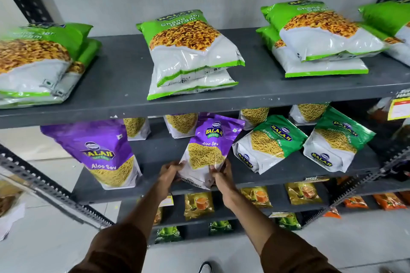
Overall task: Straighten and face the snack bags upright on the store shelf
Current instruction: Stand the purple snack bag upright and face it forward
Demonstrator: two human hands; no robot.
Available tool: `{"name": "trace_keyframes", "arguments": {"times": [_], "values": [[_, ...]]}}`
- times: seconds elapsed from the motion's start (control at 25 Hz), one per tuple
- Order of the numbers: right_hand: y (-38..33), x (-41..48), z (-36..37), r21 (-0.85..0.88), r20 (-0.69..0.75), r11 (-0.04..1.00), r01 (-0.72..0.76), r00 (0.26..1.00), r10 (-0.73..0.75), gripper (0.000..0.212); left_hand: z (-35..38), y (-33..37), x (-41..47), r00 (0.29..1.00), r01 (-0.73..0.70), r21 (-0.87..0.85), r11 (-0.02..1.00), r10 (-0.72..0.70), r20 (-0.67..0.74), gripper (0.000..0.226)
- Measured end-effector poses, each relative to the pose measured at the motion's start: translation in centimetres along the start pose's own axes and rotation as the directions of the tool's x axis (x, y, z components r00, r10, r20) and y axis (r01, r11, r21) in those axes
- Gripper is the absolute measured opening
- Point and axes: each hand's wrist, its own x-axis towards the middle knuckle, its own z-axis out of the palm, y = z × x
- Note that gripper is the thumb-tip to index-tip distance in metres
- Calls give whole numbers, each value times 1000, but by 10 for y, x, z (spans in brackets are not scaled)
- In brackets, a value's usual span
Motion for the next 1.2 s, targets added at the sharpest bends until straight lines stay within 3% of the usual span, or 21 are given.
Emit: {"name": "trace_keyframes", "arguments": {"times": [0.12, 0.24, 0.44, 0.64, 0.84, 1.04, 1.2], "values": [[3, -39, -18, -93, 75, 994, 48, 996, -41, 62, -12, -20, -48, 994, -38, 28, 999, 35, 103, 29], [9, -73, -39, -171, 148, 979, 110, 985, -85, 67, -19, -40, -98, 975, -174, 77, 982, 161, 156, 55], [11, -121, -71, -176, 254, 948, 266, 943, -217, 78, -17, -72, -166, 936, -342, -10, 940, 342, 86, 62], [0, -138, -81, -169, 320, 946, 277, 923, -213, 72, -14, -75, -189, 928, -363, -85, 928, 368, 53, 81], [-11, -122, -79, -263, 346, 918, 298, 917, -199, 74, 0, -60, -182, 911, -395, 188, 899, 410, -47, 50], [-26, -66, -48, -396, 333, 829, 394, 904, -270, 82, 0, -32, -121, 913, -359, 295, 885, 399, -88, 65], [-33, -18, -19, -441, 317, 792, 421, 899, -301, 72, 1, -3, -74, 910, -318, 378, 870, 392, -138, 61]]}}
